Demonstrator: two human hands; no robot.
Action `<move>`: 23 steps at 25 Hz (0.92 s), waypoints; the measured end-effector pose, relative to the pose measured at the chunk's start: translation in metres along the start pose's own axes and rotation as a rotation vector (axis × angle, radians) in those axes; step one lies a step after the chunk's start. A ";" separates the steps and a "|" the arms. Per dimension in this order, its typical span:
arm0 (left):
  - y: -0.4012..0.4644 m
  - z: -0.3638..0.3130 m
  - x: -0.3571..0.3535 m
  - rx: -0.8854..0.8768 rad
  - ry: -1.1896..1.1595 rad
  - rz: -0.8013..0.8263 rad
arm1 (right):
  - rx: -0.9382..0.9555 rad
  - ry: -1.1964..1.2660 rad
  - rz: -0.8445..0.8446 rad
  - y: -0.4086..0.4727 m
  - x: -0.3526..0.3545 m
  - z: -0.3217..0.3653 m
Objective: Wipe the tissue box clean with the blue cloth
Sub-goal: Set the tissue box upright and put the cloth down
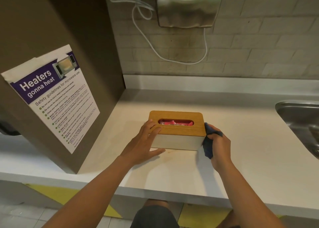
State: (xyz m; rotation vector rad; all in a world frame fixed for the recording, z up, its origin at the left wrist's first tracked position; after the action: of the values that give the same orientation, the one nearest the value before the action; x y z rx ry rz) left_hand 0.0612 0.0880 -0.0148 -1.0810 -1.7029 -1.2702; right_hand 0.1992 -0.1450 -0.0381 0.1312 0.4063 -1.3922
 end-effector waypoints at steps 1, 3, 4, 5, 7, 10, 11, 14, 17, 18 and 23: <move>0.001 0.001 0.000 0.017 -0.006 -0.001 | -0.001 0.005 0.002 -0.001 0.000 0.002; 0.002 0.000 0.001 0.040 -0.039 -0.006 | -0.005 0.017 0.002 -0.002 0.000 0.005; 0.002 0.000 0.002 0.057 -0.052 -0.004 | -0.008 0.011 0.006 -0.001 0.000 0.005; 0.003 0.001 0.004 0.077 -0.053 0.000 | -0.011 0.005 0.022 -0.001 0.001 0.006; 0.003 0.002 0.005 0.098 -0.046 0.014 | 0.005 -0.086 0.042 0.003 0.010 0.008; 0.001 0.005 0.003 0.110 -0.144 0.035 | 0.203 -0.421 -0.006 0.013 0.042 0.033; 0.001 0.007 0.002 0.136 -0.205 0.035 | 0.333 -0.564 -0.024 0.015 0.051 0.050; 0.001 0.011 -0.002 0.230 -0.317 0.038 | 0.734 -1.062 0.043 0.019 0.051 0.079; 0.003 0.007 -0.004 0.293 -0.309 0.031 | 0.595 -1.622 0.310 0.032 0.052 0.034; 0.003 0.004 -0.003 0.310 -0.304 0.017 | 0.462 -1.738 0.420 0.033 0.059 0.013; -0.003 -0.036 -0.007 0.163 -0.021 -0.068 | 0.474 -1.702 0.388 0.008 0.054 0.003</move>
State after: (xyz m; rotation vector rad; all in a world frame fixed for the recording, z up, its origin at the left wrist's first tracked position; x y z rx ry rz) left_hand 0.0638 0.0515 -0.0132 -0.9508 -1.8384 -1.1431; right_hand 0.2142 -0.1941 -0.0555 -0.5549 -1.2919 -0.7811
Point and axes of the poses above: each hand's wrist, its own y-axis towards the middle knuckle, its own x-axis out of the back of the hand, z = x × y, the point moved 8 cm from there along y, towards the middle knuckle, and after that the axes turned 7 degrees about x, right-handed, at the moved point
